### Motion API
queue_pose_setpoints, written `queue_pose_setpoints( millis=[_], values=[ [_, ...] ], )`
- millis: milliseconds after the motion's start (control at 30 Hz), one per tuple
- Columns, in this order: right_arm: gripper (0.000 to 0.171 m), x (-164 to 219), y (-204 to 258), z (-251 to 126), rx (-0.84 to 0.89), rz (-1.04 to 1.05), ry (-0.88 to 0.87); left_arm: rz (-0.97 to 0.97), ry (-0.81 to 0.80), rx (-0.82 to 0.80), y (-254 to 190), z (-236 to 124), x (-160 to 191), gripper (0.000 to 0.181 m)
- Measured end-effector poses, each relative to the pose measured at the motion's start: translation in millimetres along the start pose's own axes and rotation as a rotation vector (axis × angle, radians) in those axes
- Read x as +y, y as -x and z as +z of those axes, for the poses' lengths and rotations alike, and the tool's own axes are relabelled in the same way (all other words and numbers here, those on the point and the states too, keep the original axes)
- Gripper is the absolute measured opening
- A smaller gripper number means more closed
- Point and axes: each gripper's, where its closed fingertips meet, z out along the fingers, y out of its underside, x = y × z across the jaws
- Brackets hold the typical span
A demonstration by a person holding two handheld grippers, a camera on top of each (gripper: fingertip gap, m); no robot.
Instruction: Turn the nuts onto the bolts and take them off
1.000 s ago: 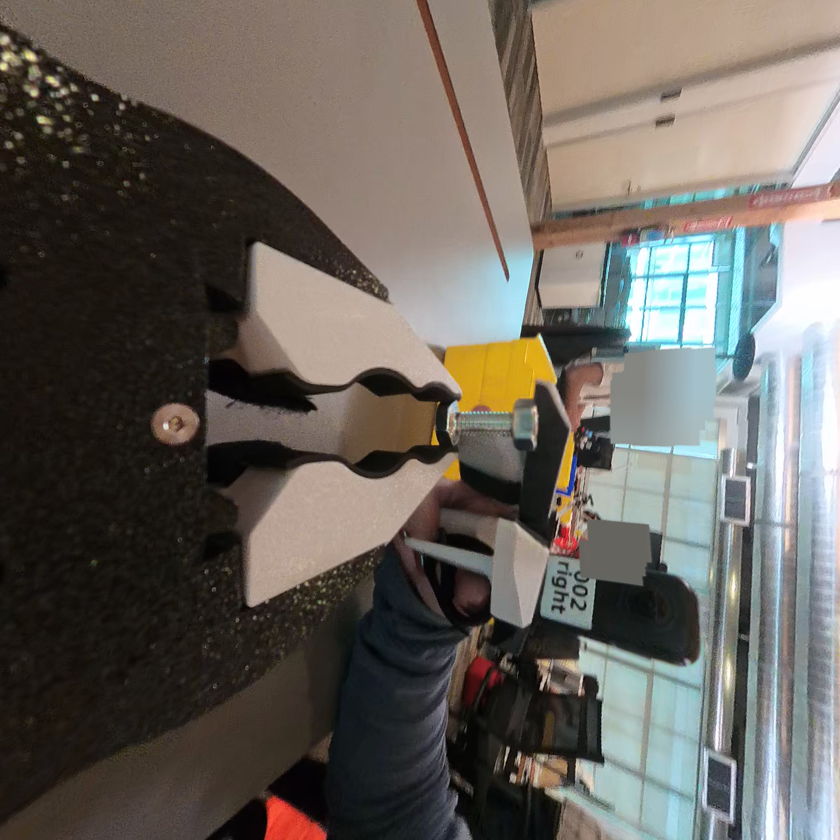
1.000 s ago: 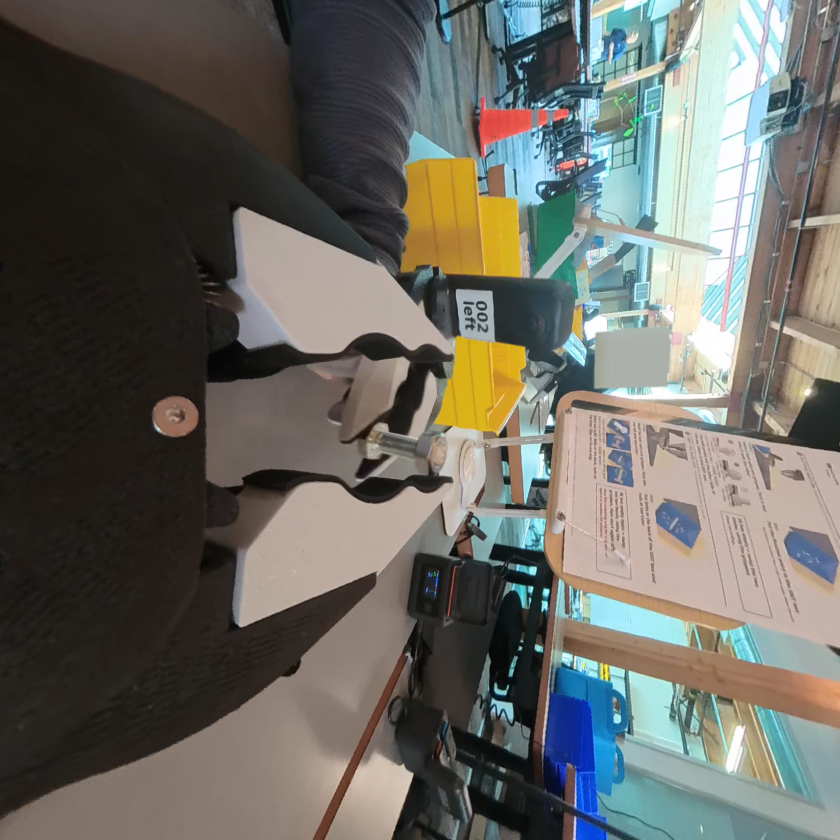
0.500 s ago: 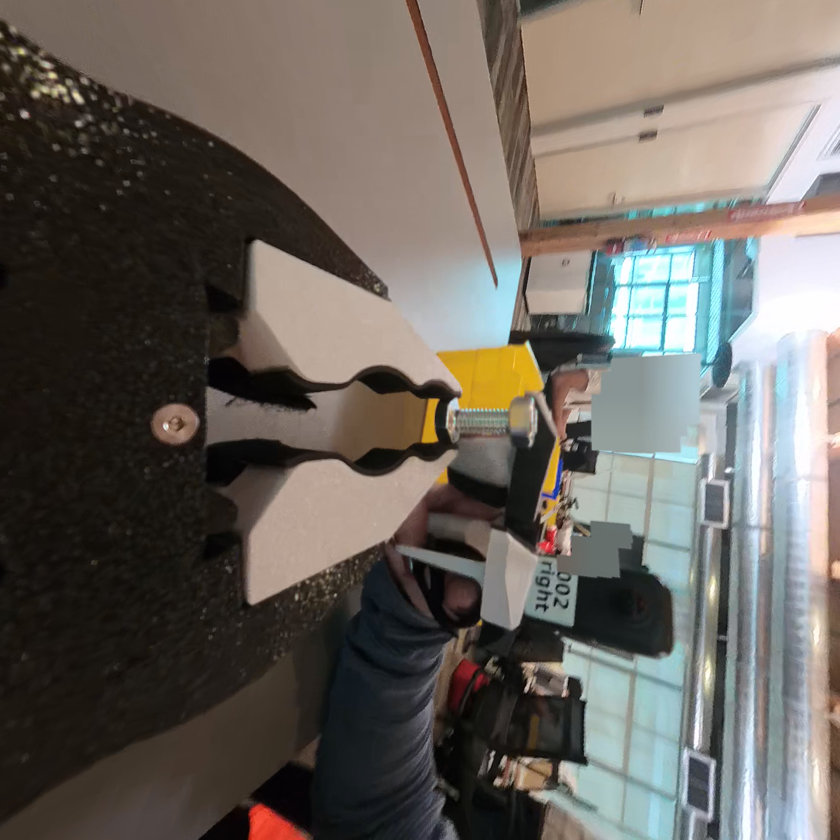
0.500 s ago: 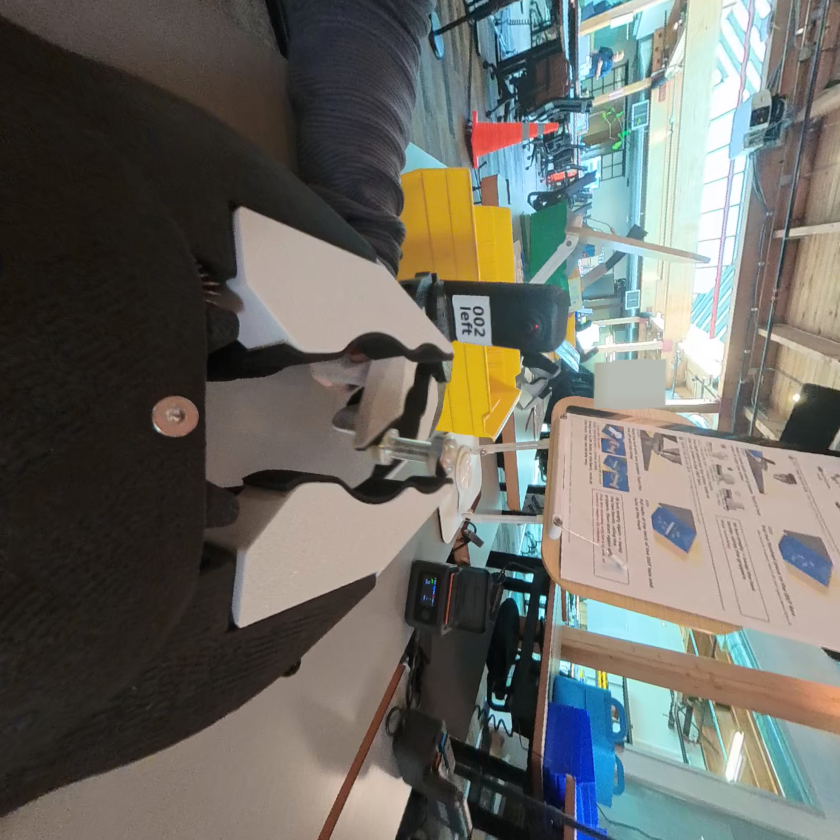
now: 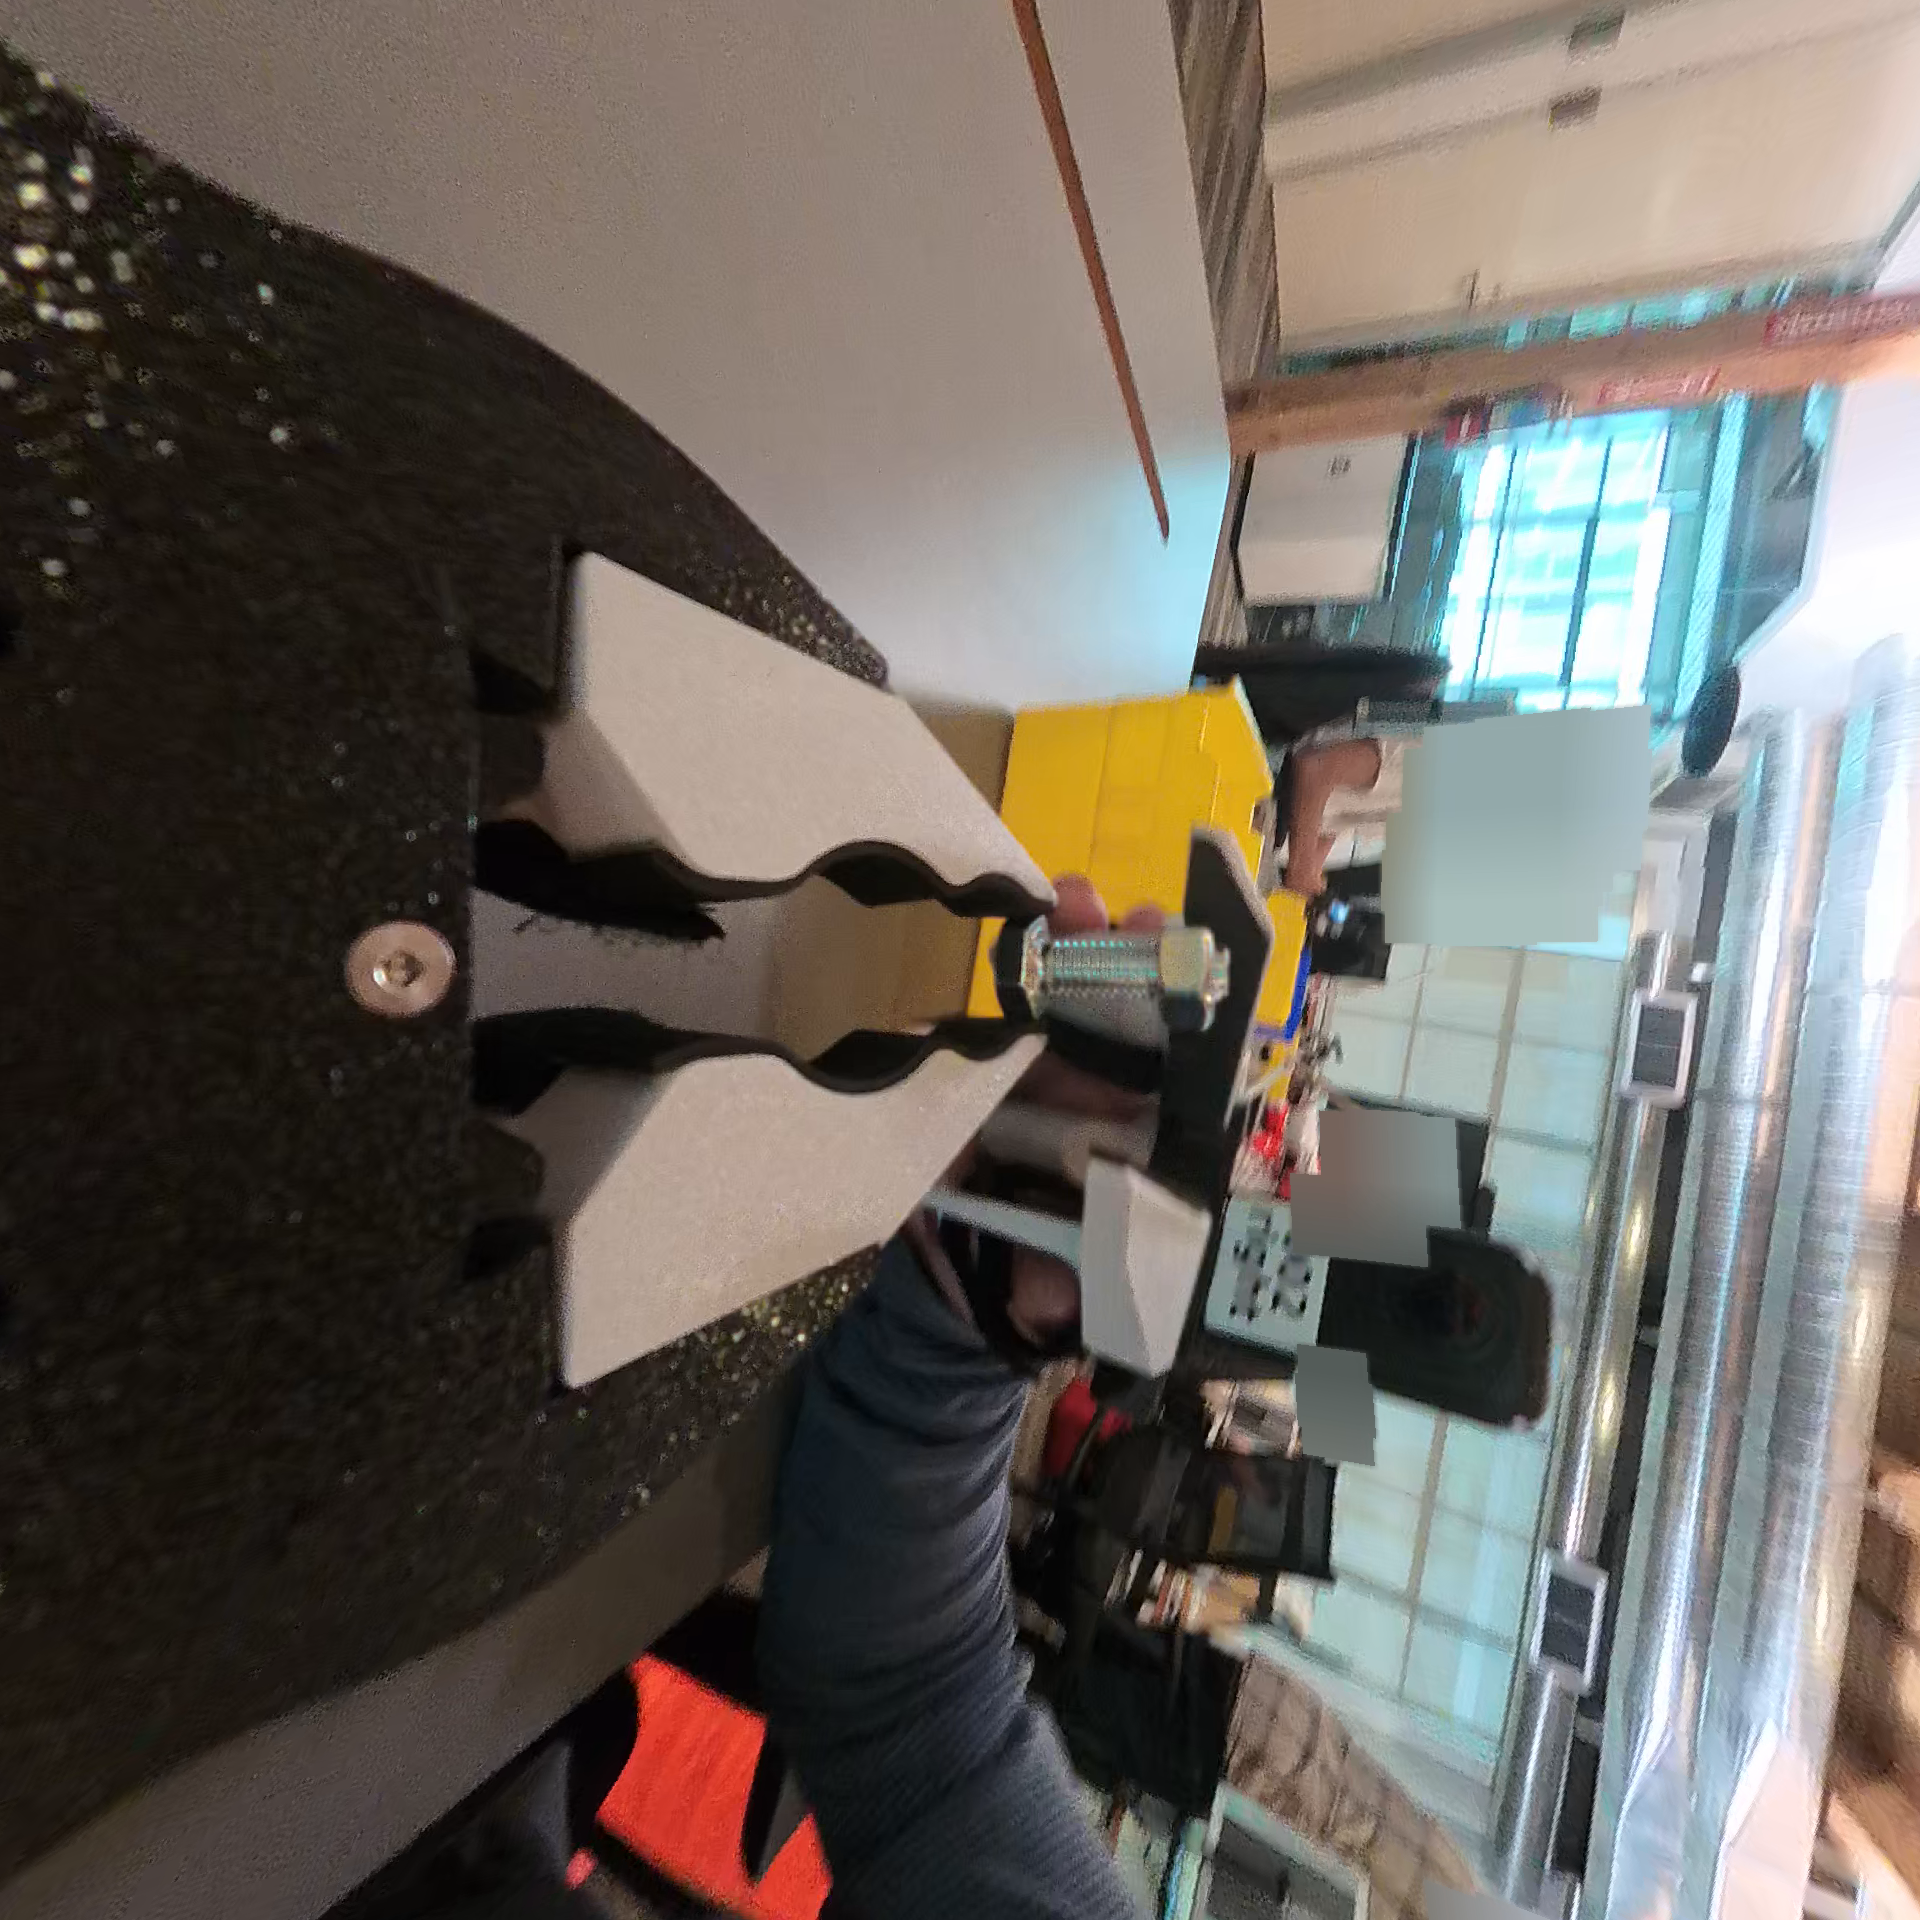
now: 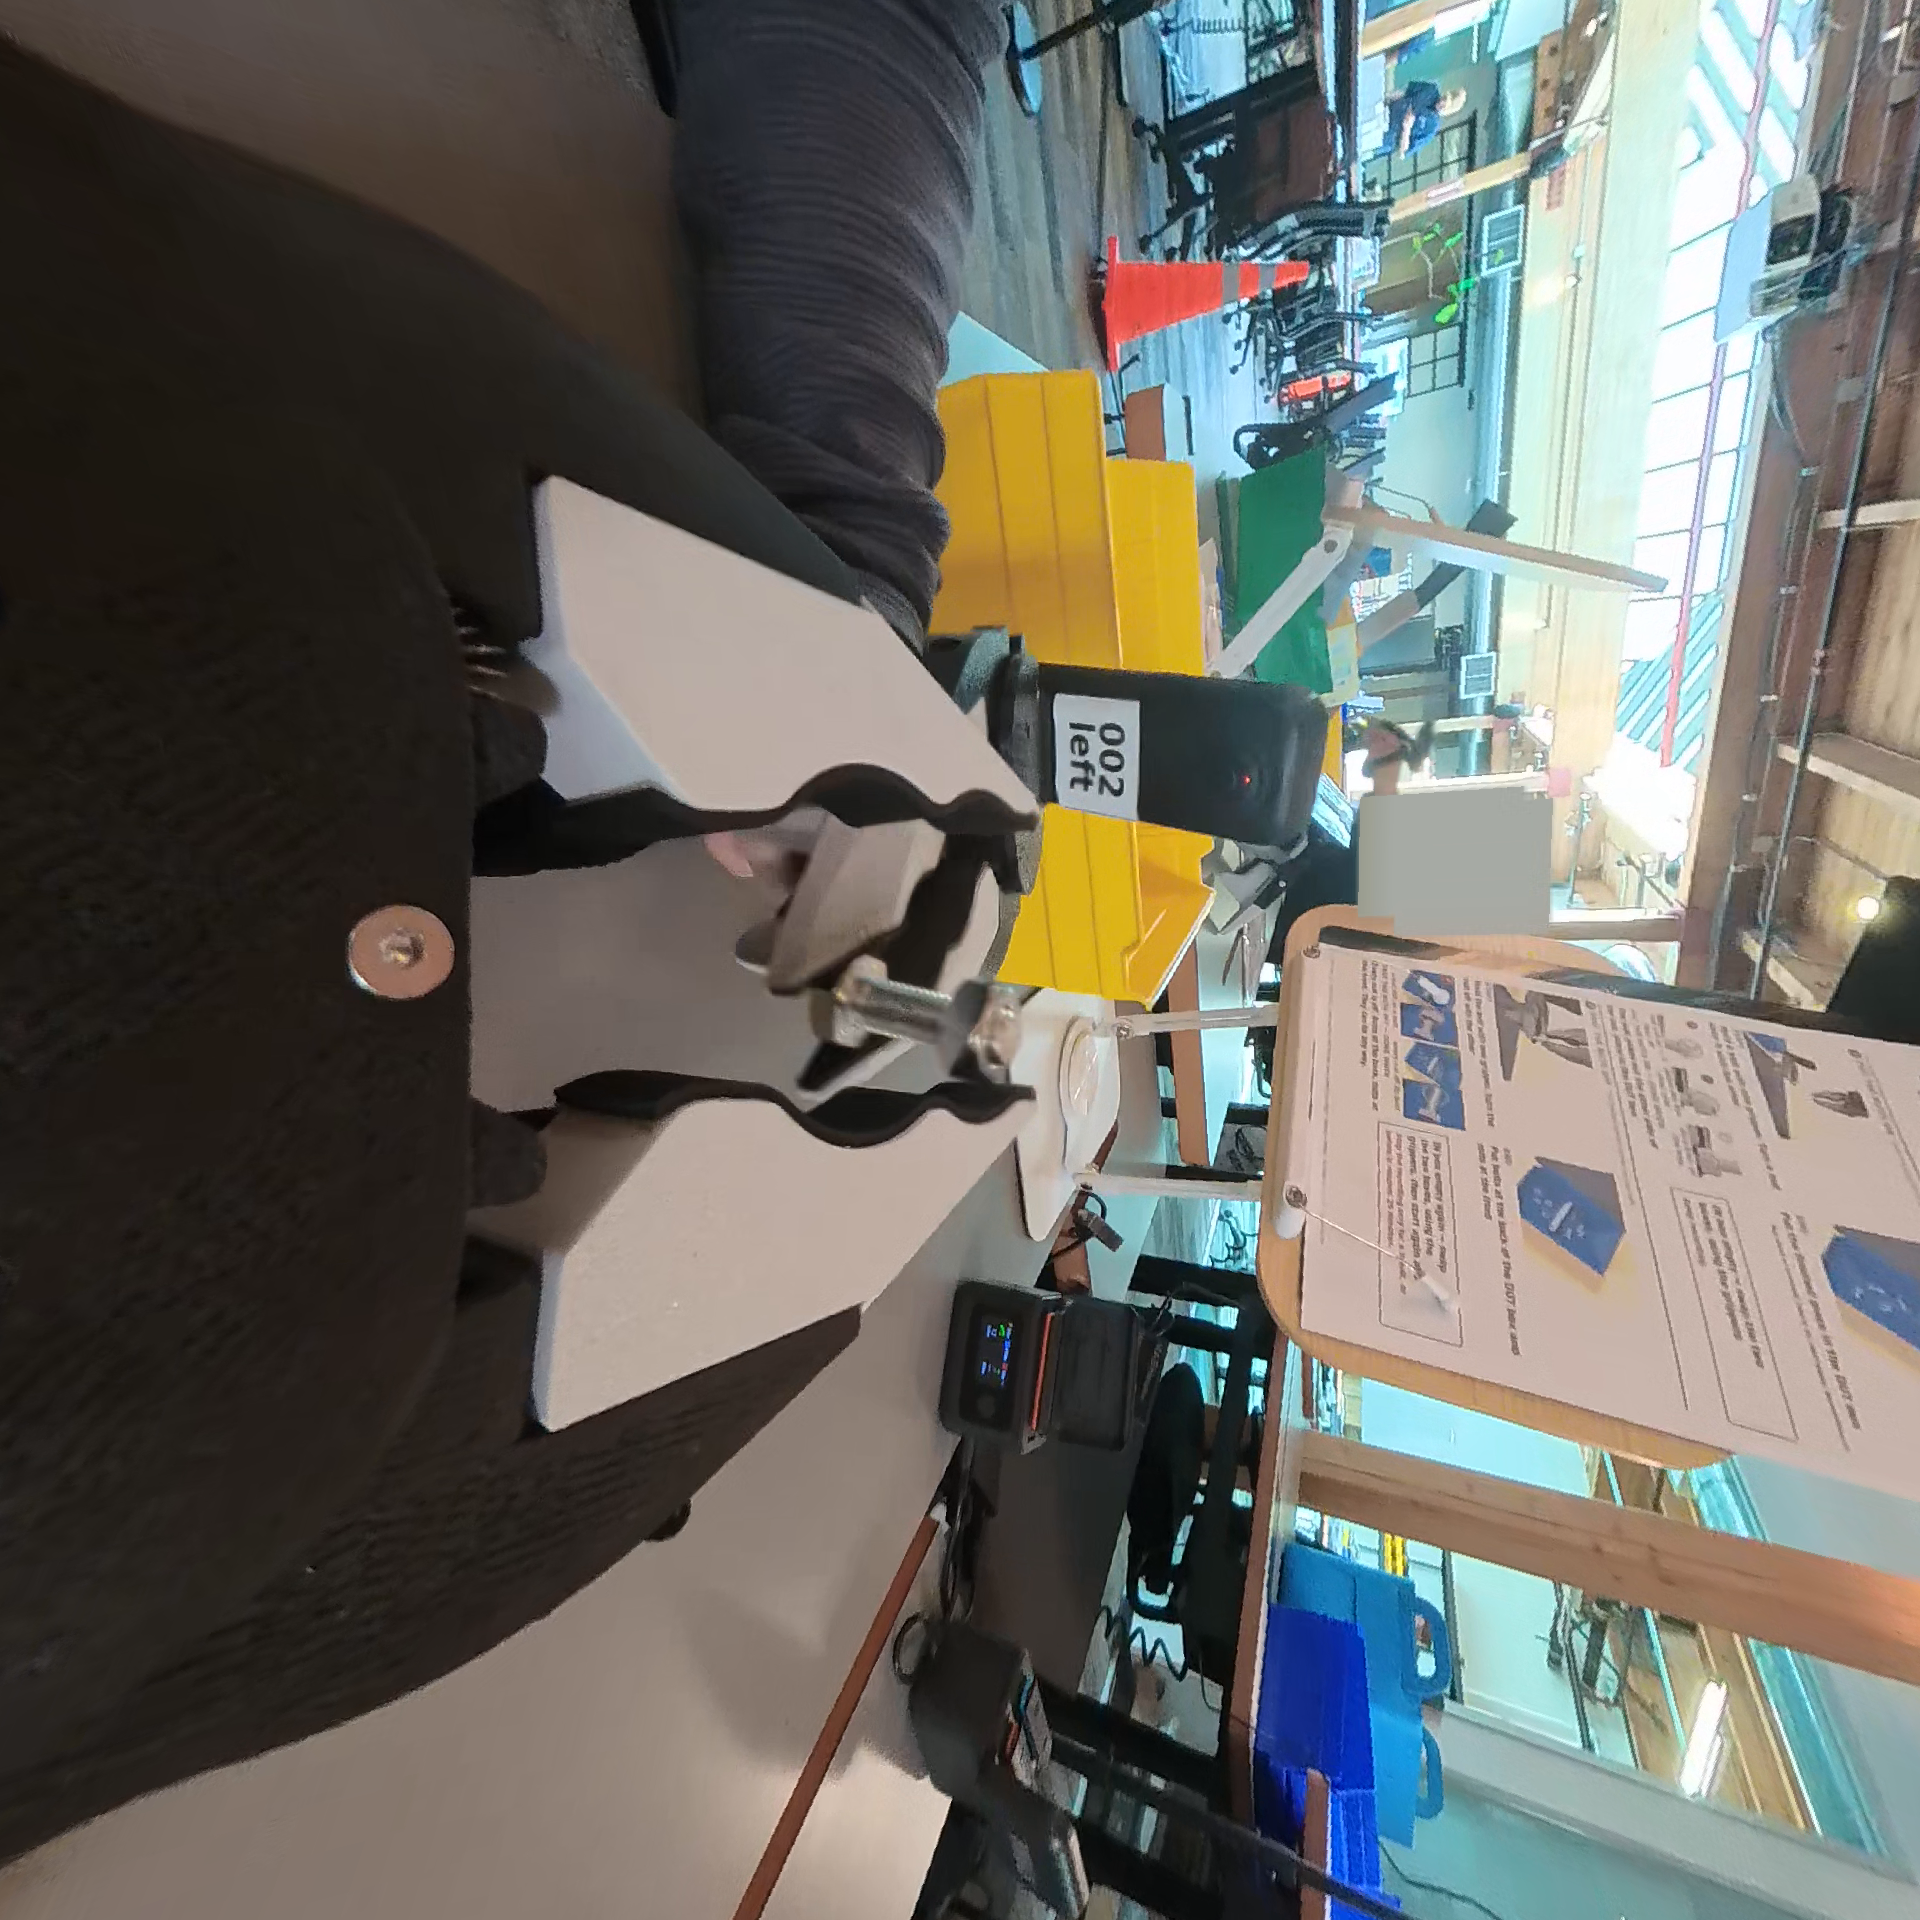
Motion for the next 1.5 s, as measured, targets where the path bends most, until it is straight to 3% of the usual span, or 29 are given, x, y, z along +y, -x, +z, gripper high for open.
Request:
queue_pose_setpoints(
  millis=[133,267,433,600,667,800,967,1233,1367,1500],
  values=[
    [0.037,-6,-8,-5,0.035,0.008,-0.029,-0.038,-0.060,-0.106,23,-14,-11,0.017],
    [0.045,-5,-14,-5,0.081,-0.015,-0.024,-0.027,-0.054,0.014,4,-8,-11,0.016],
    [0.046,-2,0,-1,0.002,0.004,-0.015,0.017,0.015,0.080,-16,6,3,0.017],
    [0.048,-5,-2,-2,0.013,0.011,-0.028,0.015,-0.045,-0.073,12,-7,-8,0.017],
    [0.039,-6,-6,-4,0.015,0.043,-0.034,-0.014,-0.064,-0.109,22,-13,-12,0.017],
    [0.047,-3,-12,-3,0.061,0.046,-0.035,-0.016,-0.052,-0.034,10,-10,-12,0.017],
    [0.049,-1,2,1,-0.014,0.052,-0.023,0.013,0.019,0.039,-7,2,2,0.017],
    [0.042,-6,-2,-2,-0.002,0.061,-0.035,-0.004,-0.072,-0.102,22,-17,-16,0.016],
    [0.053,-4,-8,-1,0.050,0.043,-0.034,-0.015,-0.054,0.016,3,-11,-13,0.017],
    [0.056,-7,3,1,-0.013,0.070,-0.053,0.001,0.006,0.125,-20,0,-3,0.017]
  ],
)
